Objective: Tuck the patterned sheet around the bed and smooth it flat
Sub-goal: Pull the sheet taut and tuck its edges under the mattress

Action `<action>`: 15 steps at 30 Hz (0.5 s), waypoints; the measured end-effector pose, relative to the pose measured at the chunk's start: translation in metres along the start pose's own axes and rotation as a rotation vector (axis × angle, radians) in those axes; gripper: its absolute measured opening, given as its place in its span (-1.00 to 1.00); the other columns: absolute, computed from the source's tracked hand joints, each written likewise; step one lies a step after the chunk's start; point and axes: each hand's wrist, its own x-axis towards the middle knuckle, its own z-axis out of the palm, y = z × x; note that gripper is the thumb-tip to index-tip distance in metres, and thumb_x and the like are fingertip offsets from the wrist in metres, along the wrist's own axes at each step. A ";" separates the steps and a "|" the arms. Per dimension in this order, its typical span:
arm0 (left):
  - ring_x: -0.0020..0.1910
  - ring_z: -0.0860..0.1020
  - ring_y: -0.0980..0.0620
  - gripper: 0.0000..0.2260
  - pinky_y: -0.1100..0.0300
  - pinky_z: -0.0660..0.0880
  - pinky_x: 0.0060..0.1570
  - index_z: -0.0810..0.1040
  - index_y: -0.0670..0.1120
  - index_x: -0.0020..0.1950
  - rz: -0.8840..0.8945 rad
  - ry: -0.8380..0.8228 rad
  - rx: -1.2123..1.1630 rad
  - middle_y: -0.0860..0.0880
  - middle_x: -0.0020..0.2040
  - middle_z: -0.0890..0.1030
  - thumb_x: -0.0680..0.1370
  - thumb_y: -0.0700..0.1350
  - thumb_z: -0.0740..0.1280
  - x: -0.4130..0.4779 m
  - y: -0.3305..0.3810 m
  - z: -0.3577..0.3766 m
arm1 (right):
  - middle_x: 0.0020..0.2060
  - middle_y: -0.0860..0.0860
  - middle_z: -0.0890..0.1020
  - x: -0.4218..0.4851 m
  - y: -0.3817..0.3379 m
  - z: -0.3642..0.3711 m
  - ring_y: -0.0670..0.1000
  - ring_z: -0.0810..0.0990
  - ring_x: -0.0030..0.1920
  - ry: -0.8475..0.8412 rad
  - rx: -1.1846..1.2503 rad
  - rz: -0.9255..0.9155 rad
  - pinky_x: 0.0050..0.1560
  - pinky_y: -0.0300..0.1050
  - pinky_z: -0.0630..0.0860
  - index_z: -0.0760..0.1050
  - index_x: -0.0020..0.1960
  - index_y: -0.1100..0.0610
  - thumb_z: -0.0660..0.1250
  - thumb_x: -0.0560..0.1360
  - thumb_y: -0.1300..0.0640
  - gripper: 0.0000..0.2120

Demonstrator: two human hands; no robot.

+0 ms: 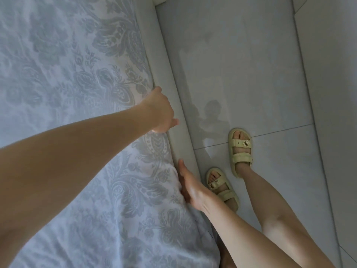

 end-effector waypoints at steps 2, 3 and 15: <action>0.04 0.49 -0.06 -0.45 0.03 0.34 0.20 0.60 -0.09 0.04 0.089 0.211 -0.073 -0.03 -0.01 0.60 0.64 0.11 -0.16 -0.009 0.015 0.010 | -0.06 -0.08 0.65 -0.009 0.024 -0.011 -0.11 0.60 -0.03 0.032 -0.034 0.042 -0.04 -0.23 0.51 0.52 0.09 -0.05 -0.16 0.51 -0.38 -0.39; 0.00 0.48 -0.06 -0.46 0.05 0.37 0.16 0.60 -0.09 0.00 0.133 0.286 -0.115 -0.03 -0.05 0.59 0.65 0.09 -0.14 -0.014 0.025 0.016 | -0.06 -0.06 0.65 -0.013 0.033 -0.014 -0.09 0.61 -0.02 0.049 -0.051 0.063 -0.02 -0.21 0.52 0.53 0.08 -0.02 -0.16 0.51 -0.39 -0.36; -0.01 0.55 -0.07 -0.58 0.13 0.44 -0.01 0.54 -0.06 0.17 0.111 0.079 -0.012 -0.01 -0.14 0.56 0.68 -0.02 -0.11 -0.019 0.082 0.022 | 0.12 0.00 0.64 -0.030 0.102 -0.029 -0.05 0.60 0.13 0.110 0.114 -0.076 0.12 -0.17 0.53 0.50 0.28 0.02 -0.15 0.55 -0.33 -0.35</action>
